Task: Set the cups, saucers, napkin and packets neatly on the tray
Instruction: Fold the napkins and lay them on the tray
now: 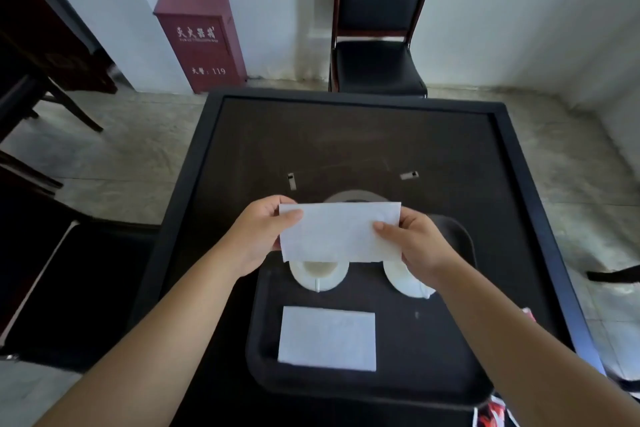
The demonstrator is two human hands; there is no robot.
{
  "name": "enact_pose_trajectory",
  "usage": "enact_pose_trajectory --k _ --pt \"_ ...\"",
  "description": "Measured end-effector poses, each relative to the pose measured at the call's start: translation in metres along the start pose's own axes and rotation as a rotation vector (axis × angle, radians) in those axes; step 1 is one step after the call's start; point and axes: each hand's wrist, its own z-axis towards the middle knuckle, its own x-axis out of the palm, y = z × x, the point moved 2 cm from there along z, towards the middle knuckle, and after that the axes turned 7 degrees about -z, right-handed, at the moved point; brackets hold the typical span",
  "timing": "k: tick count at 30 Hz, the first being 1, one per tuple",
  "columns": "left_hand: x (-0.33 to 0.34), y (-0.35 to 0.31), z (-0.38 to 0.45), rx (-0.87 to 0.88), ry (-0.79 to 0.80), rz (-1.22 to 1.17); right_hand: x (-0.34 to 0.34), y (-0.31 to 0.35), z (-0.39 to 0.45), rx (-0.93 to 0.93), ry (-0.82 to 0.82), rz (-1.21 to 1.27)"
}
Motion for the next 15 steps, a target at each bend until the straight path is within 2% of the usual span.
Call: enact_pose_trajectory --k 3,7,15 --pt "0.005 0.028 -0.035 -0.152 0.100 -0.131 0.012 -0.021 -0.033 0.017 -0.057 0.036" --pt "0.011 0.063 -0.079 -0.194 -0.032 -0.081 0.025 -0.054 -0.072 0.097 -0.144 -0.029" --pt "0.009 0.113 -0.134 -0.251 -0.176 -0.037 0.042 -0.108 -0.127 0.299 -0.306 -0.173"
